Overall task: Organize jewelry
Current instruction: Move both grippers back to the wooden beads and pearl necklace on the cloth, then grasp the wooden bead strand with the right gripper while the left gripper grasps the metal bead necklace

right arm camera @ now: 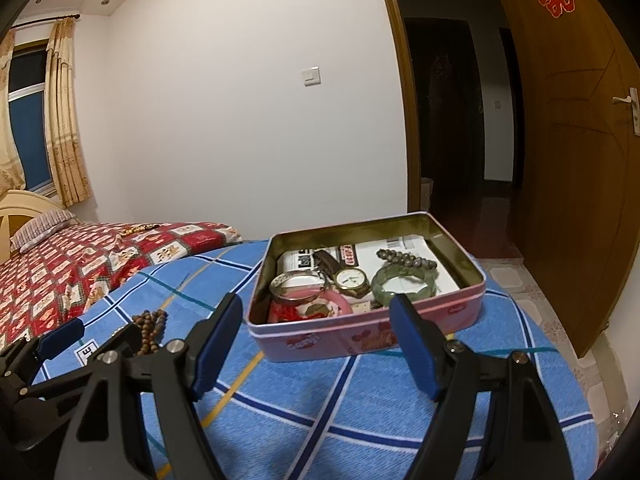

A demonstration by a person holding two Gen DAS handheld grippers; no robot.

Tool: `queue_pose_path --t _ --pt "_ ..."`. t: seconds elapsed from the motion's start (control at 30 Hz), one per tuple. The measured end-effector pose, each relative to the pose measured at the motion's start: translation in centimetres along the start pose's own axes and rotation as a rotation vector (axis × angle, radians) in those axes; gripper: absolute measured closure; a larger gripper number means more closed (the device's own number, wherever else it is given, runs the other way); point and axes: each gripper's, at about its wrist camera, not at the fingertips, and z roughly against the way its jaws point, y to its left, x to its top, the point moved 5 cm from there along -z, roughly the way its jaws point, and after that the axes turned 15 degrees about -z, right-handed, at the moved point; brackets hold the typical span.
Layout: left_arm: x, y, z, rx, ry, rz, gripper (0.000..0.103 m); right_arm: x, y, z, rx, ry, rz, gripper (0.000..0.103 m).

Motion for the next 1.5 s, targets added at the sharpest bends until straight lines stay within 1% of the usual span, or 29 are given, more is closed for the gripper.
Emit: queue_pose_path --t 0.13,0.2,0.33,0.43,0.5,0.57,0.63,0.7,0.77,0.87,0.97,1.03,1.1,1.17,1.23,1.27,1.3,1.33,1.37,1.5 --pt "-0.4 1.6 0.2 -0.001 0.007 0.015 0.030 -0.4 0.4 0.1 0.025 0.025 -0.024 0.025" --pt "-0.8 3.0 0.1 0.006 0.018 0.031 0.030 -0.6 0.8 -0.1 0.036 0.040 -0.023 0.028" --pt "-1.9 6.7 0.1 0.051 0.048 0.083 0.030 -1.2 2.0 -0.3 0.060 0.067 -0.005 0.035" --pt "-2.7 9.8 0.3 0.107 0.067 0.125 0.030 -1.6 3.0 -0.5 0.088 0.092 0.001 0.038" --pt "-3.3 11.8 0.4 0.145 0.074 0.154 0.030 -2.0 3.7 -0.6 0.109 0.111 0.008 0.041" --pt "-3.8 12.9 0.2 0.166 0.081 0.177 0.030 -2.6 4.8 -1.0 0.135 0.140 0.023 0.049" --pt "-4.2 13.8 0.0 0.149 0.088 0.218 0.030 -3.2 5.8 -1.4 0.164 0.181 0.033 0.053" --pt "-4.4 14.1 -0.1 0.143 0.090 0.238 0.030 -4.2 7.0 -2.1 0.196 0.241 0.050 0.056" --pt "-4.4 14.0 -0.2 0.147 0.093 0.235 0.030 -5.2 8.3 -2.9 0.220 0.296 0.077 0.057" --pt "-4.2 13.9 -0.2 0.142 0.085 0.230 0.030 -5.9 10.2 -4.2 0.246 0.346 0.104 0.057" --pt "-4.5 14.5 -0.4 0.121 0.087 0.256 0.030 -6.6 11.9 -6.0 0.256 0.406 0.117 0.057" --pt "-4.9 14.9 -0.5 0.106 0.095 0.281 0.030 -7.4 12.8 -7.3 0.245 0.442 0.134 0.057" --pt "-5.1 15.0 -0.6 0.094 0.102 0.298 0.030 -8.0 13.5 -8.6 0.238 0.500 0.131 0.056" --pt "-5.2 15.1 -0.8 0.081 0.110 0.306 0.030 -8.3 13.7 -9.4 0.245 0.532 0.113 0.056" --pt "-5.2 14.9 -0.9 0.075 0.119 0.301 0.030 -8.9 13.9 -10.3 0.235 0.579 0.121 0.056" --pt "-5.1 14.7 -1.1 0.070 0.124 0.292 0.030 -8.8 14.0 -10.2 0.247 0.568 0.127 0.058" --pt "-5.1 14.5 -1.1 0.068 0.128 0.285 0.030 -8.9 14.0 -10.3 0.251 0.579 0.136 0.060" --pt "-5.0 14.3 -1.2 0.063 0.128 0.275 0.030 -9.0 13.9 -10.2 0.247 0.577 0.148 0.072" --pt "-4.9 14.2 -1.2 0.058 0.127 0.266 0.030 -9.0 13.7 -10.2 0.256 0.583 0.149 0.075" --pt "-4.4 13.1 -0.8 0.023 0.097 0.219 0.030 -8.6 12.6 -9.6 0.285 0.590 0.136 0.079"
